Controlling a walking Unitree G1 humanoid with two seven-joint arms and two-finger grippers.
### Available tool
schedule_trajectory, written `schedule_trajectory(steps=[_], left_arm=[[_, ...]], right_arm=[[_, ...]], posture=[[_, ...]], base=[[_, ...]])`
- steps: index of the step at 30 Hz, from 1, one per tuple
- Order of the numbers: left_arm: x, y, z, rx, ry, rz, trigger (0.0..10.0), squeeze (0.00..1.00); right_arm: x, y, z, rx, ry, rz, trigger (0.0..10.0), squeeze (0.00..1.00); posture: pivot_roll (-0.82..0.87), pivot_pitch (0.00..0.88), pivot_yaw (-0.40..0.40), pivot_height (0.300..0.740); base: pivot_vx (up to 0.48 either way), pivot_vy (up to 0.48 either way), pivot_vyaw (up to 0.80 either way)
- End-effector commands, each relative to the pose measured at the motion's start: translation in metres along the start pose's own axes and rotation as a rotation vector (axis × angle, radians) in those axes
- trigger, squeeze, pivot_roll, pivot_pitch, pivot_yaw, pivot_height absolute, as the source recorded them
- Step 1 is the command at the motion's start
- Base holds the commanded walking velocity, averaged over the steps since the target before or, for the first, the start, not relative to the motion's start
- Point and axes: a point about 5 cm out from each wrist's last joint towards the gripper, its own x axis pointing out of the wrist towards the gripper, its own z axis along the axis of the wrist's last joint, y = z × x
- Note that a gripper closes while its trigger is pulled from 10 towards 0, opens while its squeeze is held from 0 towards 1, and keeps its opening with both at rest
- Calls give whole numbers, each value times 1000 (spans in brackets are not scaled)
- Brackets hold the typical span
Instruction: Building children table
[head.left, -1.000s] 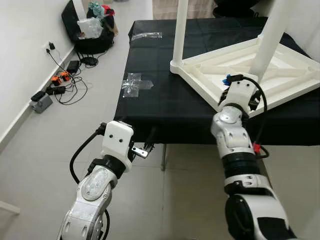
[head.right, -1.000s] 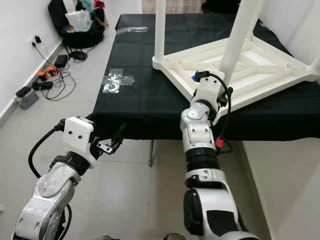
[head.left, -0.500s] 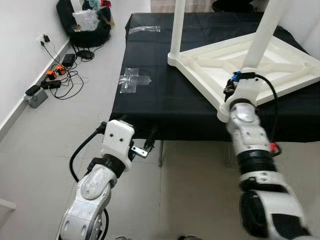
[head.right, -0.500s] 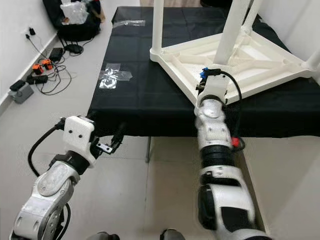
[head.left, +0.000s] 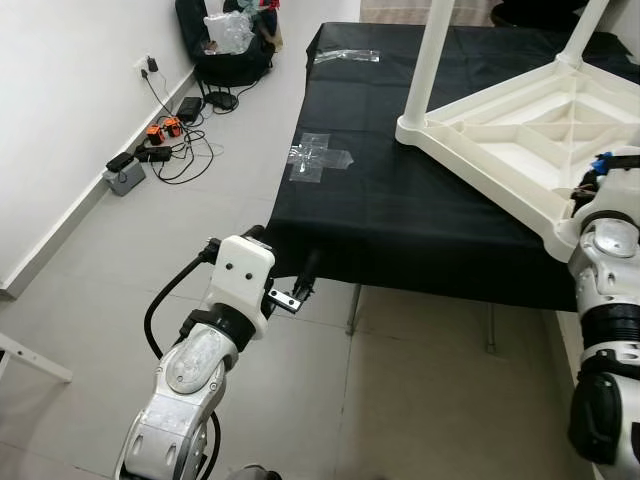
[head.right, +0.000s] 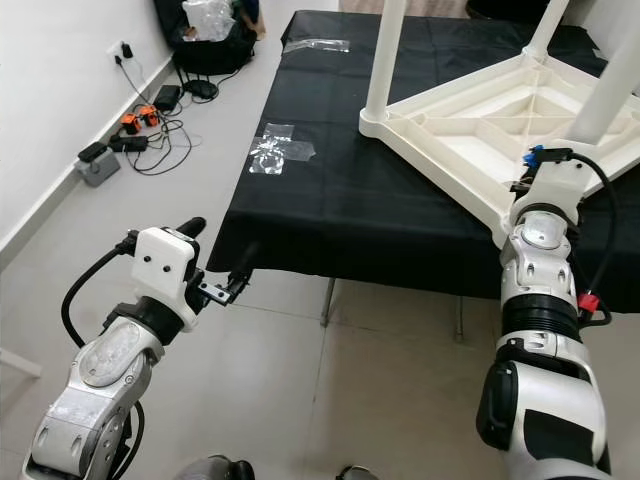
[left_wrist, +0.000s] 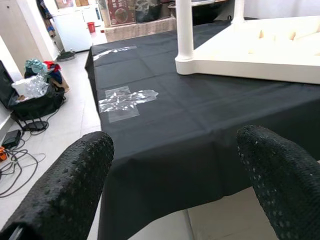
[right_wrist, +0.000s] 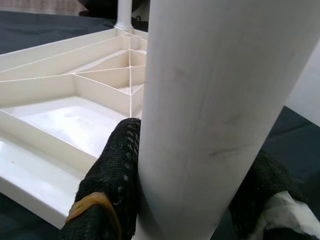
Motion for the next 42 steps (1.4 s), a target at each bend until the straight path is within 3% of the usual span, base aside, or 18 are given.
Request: schedule_trajectory(steps=[1,2,3,7,8,14,15,20,23,26,27,28,30,32,33,34,37,42], left_arm=[[0,0,-3,10,13,-7,10000,0],[0,0,-3,12,12,-7,10000,0],[1,0,-3,12,11,-6,10000,0],[1,0,-3,12,11,-4,10000,0],[1,0,-4,14,12,-1,10000,0],[0,0,-4,10,14,3,10000,0],[-1,0,-5,7,16,5,10000,0],[-2,0,-6,3,22,8,10000,0],[-3,1,-8,1,35,7,10000,0],[-4,1,-9,0,39,7,10000,0],[-4,1,-10,-1,41,6,10000,0],[-4,1,-10,-1,41,6,10000,0],[-4,-1,-10,-3,43,5,10000,0],[-4,-1,-10,-4,43,5,10000,0],[-4,-1,-10,-8,42,4,10000,0],[-4,-1,-10,-8,42,4,10000,0],[-4,1,-11,-11,47,11,10000,0],[-6,4,-13,-9,57,40,10000,0]], right_arm=[[3,-29,-14,-180,41,-123,4784,0],[4,-32,-12,-180,37,-137,10000,0],[7,-31,-6,-128,27,-131,10000,0],[9,-30,-4,-96,19,-141,10000,0],[8,-22,-1,-81,4,-102,10000,1000],[4,-18,-5,-91,7,-137,10000,1000],[0,-18,-10,-100,16,-186,10000,0],[-12,-18,-17,-93,0,-245,10000,0],[-41,-5,-27,-51,-11,-176,10000,0],[-53,-1,-30,-39,-13,-141,10000,0],[-66,7,-29,0,-33,-74,10000,0],[-66,7,-29,0,-33,-74,10000,0],[-92,18,-29,48,-51,34,10000,0],[-102,21,-30,55,-53,66,10000,0],[-118,30,-31,94,-51,171,10000,0],[-118,30,-31,94,-51,171,10000,0],[-154,60,-26,190,-91,525,10000,0],[-168,88,-22,156,-145,692,10000,0]], posture=[[23,170,-25,740],[25,169,-26,740],[26,164,-29,740],[26,164,-29,740],[25,158,-32,740],[23,150,-35,740],[23,144,-35,740],[21,140,-31,740],[12,135,-21,740],[11,135,-21,740],[11,133,-17,740],[11,133,-17,740],[11,132,-15,740],[11,132,-15,740],[10,132,-12,740],[10,132,-12,740],[5,131,-10,740],[19,122,-16,740]], base=[[0,0,0],[0,0,0],[0,0,0],[0,0,0],[0,0,0],[0,0,0],[0,0,0],[0,0,0],[0,0,0],[0,0,0],[0,0,0],[0,0,0],[0,0,0],[0,0,0],[0,0,0],[0,0,0],[0,0,0],[0,0,0]])
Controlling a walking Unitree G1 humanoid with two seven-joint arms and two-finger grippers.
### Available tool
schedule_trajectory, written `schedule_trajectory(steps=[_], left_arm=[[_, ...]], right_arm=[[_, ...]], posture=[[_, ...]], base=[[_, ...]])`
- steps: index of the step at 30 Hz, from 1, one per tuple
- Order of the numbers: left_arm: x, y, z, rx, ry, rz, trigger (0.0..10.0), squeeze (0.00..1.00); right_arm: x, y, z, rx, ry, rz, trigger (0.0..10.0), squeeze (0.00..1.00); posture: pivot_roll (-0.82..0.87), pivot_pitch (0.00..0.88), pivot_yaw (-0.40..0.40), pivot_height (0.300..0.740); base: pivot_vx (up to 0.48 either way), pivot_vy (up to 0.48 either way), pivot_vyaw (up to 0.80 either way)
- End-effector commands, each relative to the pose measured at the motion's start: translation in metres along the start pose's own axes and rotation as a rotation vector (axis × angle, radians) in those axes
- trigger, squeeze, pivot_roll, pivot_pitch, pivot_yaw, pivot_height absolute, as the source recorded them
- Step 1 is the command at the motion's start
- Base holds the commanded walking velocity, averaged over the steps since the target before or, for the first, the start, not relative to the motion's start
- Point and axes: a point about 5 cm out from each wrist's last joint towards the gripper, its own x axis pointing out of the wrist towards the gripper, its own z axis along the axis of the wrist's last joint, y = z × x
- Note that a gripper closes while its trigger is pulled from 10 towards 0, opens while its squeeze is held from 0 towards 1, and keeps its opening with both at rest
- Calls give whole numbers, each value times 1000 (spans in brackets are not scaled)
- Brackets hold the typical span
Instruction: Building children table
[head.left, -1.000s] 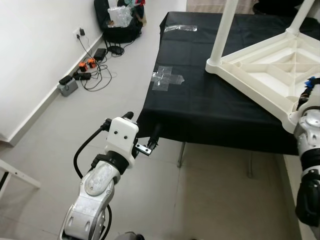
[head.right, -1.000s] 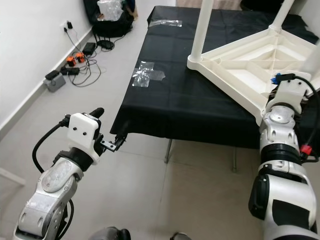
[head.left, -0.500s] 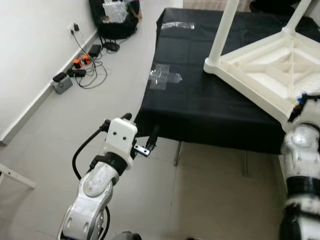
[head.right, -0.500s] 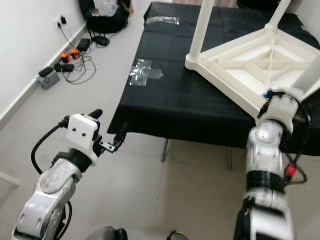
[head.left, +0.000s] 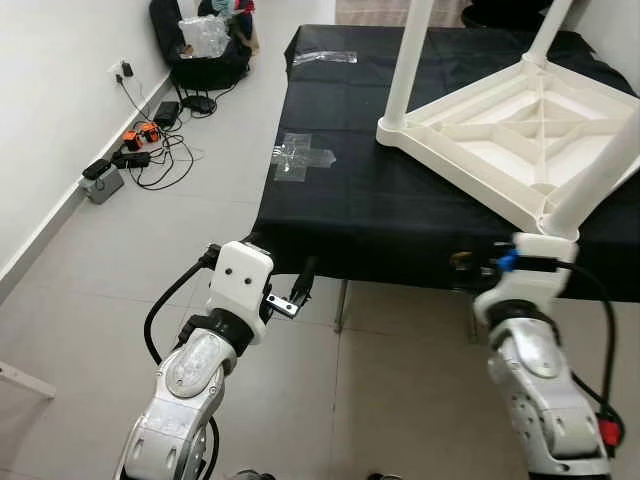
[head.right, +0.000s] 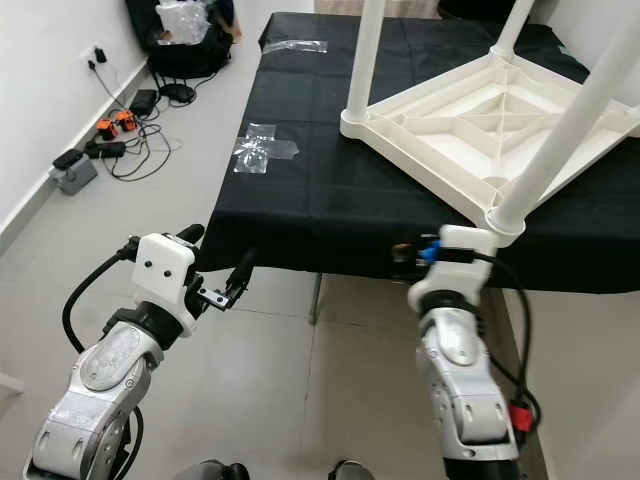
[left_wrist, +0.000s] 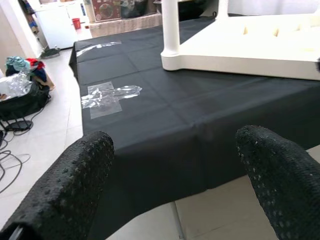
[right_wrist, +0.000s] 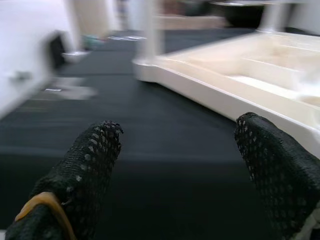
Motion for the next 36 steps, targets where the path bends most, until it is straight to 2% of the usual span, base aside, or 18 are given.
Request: schedule_trajectory(steps=[1,2,9,18,36], left_arm=[[-2,2,-5,-4,25,21,10000,0],[-3,3,-4,5,24,38,10000,0],[-2,7,0,8,16,69,10000,0],[1,14,4,21,-6,116,10000,0],[4,21,8,59,-16,138,10000,0]], right_arm=[[2,12,1,-18,-20,51,10000,0],[5,18,0,-20,-13,47,10000,0],[13,18,2,-7,-13,7,10000,0],[19,21,11,7,-36,33,10000,0],[30,19,20,2,-53,21,10000,0]], posture=[[19,122,-16,740],[24,120,-18,740],[29,114,-24,740],[30,113,-23,740],[29,113,-30,740]], base=[[0,0,0],[0,0,0],[0,0,258],[0,0,148],[427,0,0]])
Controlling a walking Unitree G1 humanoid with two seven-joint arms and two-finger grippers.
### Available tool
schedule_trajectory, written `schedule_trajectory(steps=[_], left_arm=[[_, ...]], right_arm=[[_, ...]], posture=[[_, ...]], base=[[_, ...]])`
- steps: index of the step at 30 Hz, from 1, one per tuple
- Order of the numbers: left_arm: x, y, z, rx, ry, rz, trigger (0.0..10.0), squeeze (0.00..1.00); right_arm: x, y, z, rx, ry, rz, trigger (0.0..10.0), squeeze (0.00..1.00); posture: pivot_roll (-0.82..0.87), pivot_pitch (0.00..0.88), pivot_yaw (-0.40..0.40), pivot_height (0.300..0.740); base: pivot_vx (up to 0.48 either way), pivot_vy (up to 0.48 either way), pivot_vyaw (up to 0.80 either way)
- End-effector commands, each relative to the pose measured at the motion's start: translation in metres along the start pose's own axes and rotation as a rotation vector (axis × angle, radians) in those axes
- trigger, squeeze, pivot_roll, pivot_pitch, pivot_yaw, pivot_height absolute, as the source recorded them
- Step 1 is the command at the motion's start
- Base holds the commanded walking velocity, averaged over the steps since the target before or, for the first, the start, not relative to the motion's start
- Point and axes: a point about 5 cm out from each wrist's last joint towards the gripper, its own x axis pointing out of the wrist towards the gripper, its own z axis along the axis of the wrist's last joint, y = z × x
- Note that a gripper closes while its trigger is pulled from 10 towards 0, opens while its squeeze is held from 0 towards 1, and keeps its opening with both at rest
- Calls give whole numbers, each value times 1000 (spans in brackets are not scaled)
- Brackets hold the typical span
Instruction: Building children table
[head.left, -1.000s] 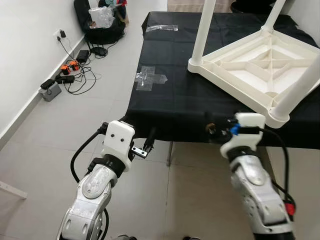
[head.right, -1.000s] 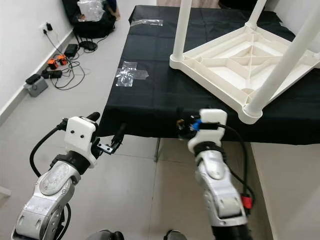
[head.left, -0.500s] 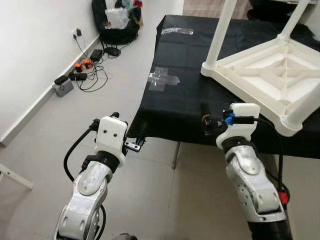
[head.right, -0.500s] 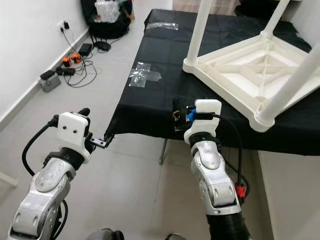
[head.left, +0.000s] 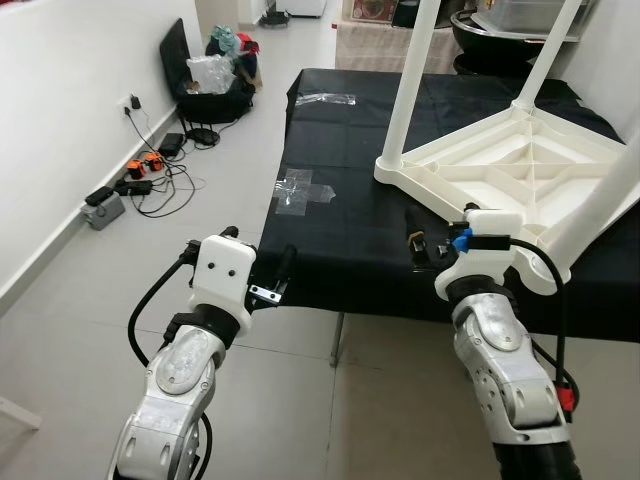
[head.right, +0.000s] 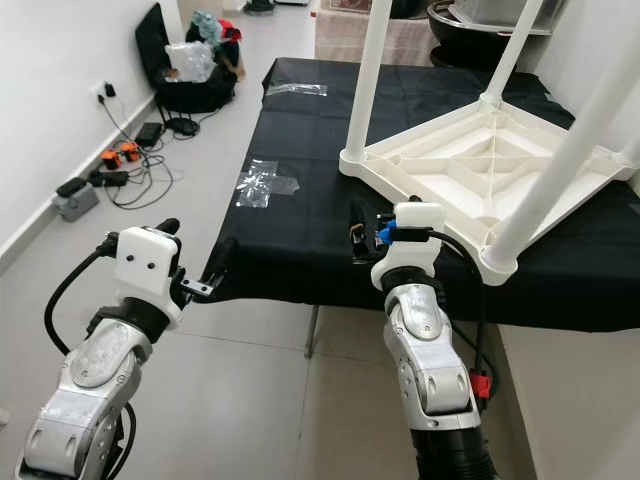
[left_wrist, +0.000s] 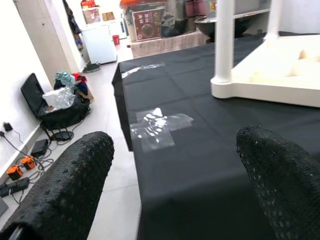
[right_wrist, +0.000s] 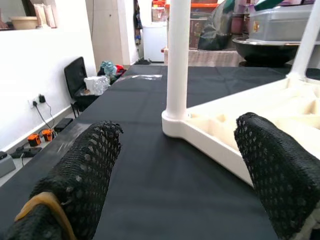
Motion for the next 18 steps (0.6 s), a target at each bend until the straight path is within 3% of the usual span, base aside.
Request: schedule_trajectory(steps=[1,9,18], left_arm=[[1,0,-1,5,4,1,10000,0],[0,0,-1,-3,10,3,10000,0],[1,0,-1,-20,12,13,10000,0]], right_arm=[[4,-1,1,4,6,-3,10000,0],[12,-1,10,7,-28,-5,10000,0],[20,0,16,10,-41,13,10000,0]], posture=[[29,113,-30,740],[32,115,-33,740],[33,115,-35,740]], base=[[446,0,0],[447,0,0],[0,0,0]])
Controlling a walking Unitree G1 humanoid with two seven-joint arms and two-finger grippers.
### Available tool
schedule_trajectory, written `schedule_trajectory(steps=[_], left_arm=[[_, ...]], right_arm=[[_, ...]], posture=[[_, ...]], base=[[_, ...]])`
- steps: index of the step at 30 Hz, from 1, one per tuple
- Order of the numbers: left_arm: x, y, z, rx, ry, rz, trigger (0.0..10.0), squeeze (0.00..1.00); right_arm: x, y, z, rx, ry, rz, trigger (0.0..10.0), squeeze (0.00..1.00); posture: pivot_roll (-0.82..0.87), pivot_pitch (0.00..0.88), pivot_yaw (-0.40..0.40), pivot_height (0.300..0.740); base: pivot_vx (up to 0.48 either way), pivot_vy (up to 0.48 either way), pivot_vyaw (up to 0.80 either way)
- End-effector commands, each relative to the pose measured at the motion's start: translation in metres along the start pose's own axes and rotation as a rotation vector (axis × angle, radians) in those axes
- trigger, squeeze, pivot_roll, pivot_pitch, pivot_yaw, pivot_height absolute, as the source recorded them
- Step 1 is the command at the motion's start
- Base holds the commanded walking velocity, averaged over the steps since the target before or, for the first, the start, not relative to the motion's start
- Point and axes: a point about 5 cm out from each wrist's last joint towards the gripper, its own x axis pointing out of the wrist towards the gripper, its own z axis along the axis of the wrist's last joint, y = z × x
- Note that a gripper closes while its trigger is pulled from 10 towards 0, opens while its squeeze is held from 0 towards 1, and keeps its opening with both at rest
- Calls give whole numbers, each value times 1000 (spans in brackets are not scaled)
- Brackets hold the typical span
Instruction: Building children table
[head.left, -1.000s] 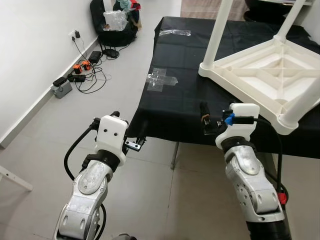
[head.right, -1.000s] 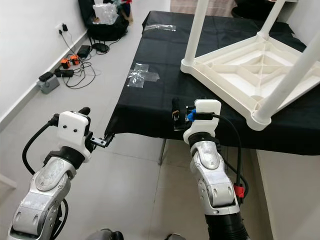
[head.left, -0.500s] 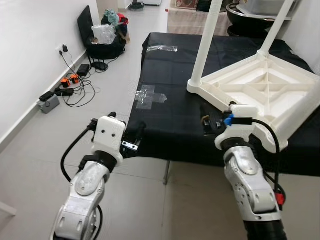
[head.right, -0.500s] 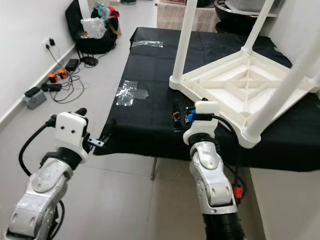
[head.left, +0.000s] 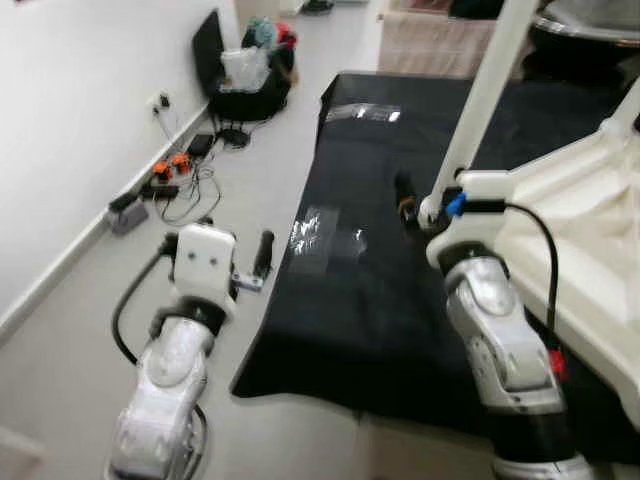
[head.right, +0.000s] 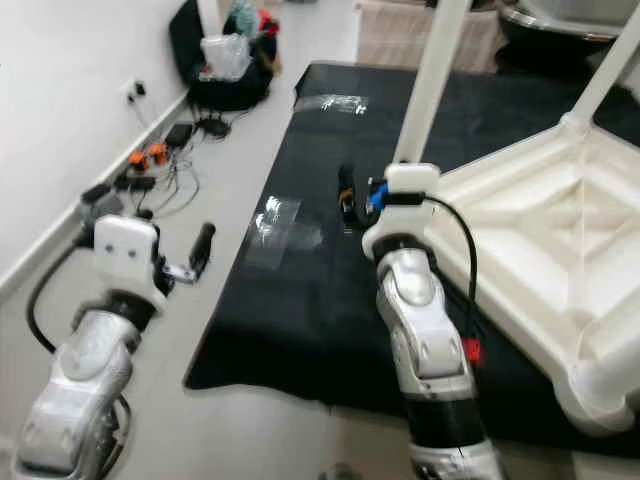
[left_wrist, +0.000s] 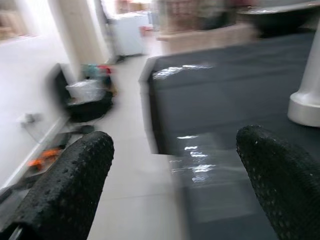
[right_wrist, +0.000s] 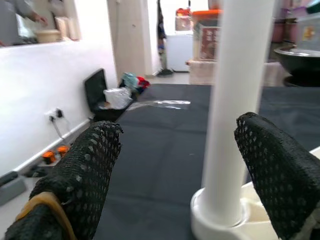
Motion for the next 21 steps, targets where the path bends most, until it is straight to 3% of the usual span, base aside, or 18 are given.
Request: schedule_trajectory(steps=[1,12,18,21], left_arm=[[-2,5,-3,9,18,13,10000,0],[-8,4,-2,-2,28,18,10000,0],[-9,1,0,-8,28,12,10000,0],[-10,1,0,-7,28,11,10000,0]], right_arm=[[3,3,2,1,-4,9,10000,0],[20,-15,8,-36,23,-109,10000,0],[30,-15,8,-12,38,-116,10000,0],[34,-11,9,-9,36,-94,10000,0]], posture=[[33,115,-35,740],[33,142,-46,740],[36,159,-49,740],[37,167,-53,740]], base=[[0,0,0],[0,0,0],[0,0,-555],[0,0,0]])
